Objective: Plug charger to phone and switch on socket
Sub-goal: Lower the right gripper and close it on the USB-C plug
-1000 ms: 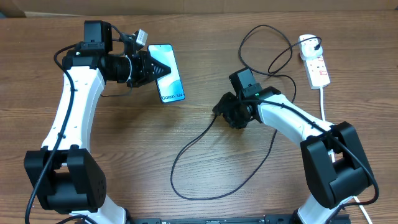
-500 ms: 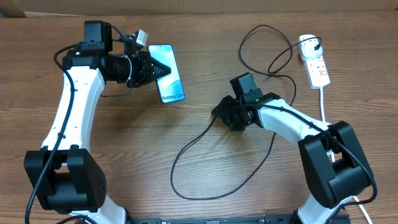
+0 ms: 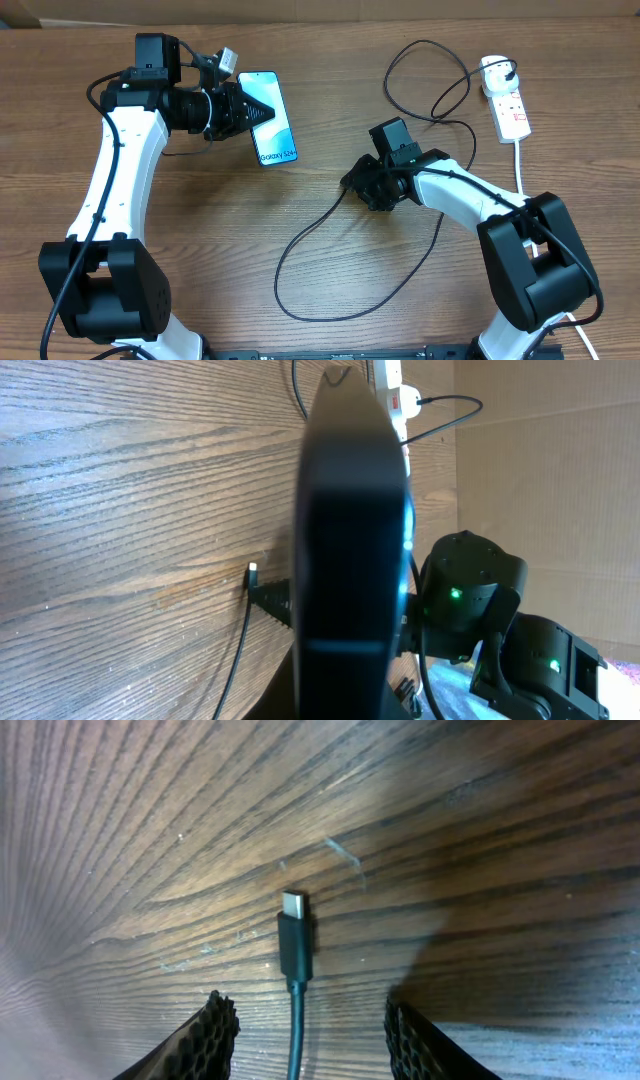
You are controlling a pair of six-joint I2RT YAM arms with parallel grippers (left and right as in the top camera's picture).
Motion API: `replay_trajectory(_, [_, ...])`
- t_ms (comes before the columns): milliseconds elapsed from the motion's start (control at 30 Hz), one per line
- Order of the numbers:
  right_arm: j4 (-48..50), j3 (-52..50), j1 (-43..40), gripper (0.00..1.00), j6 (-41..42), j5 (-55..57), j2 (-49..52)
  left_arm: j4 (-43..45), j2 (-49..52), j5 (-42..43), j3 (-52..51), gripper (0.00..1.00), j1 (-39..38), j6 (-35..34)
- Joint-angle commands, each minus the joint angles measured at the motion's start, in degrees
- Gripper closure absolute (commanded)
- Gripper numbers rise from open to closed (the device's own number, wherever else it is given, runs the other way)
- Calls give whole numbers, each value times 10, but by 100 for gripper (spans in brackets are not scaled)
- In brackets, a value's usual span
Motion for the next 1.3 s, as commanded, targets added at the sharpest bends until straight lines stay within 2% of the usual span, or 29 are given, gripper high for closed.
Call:
replay_trajectory(0, [4,-3,3,51,-2,1,15,1,2,14,9,95,0,-4])
replay_trajectory(167, [23,-3,3,53,-2,-17,36,1,2,14,9,96,0,-4])
replay_trajectory(300, [25,-3,3,59,-2,-27,48,1,2,14,9,96,0,-4])
replay_trajectory(700, [21,-3,3,65,-4,6,49,1,2,14,9,96,0,-4])
replay_trajectory(1267, [28,-3,3,76,-17,-25,49,1,2,14,9,96,0,-6])
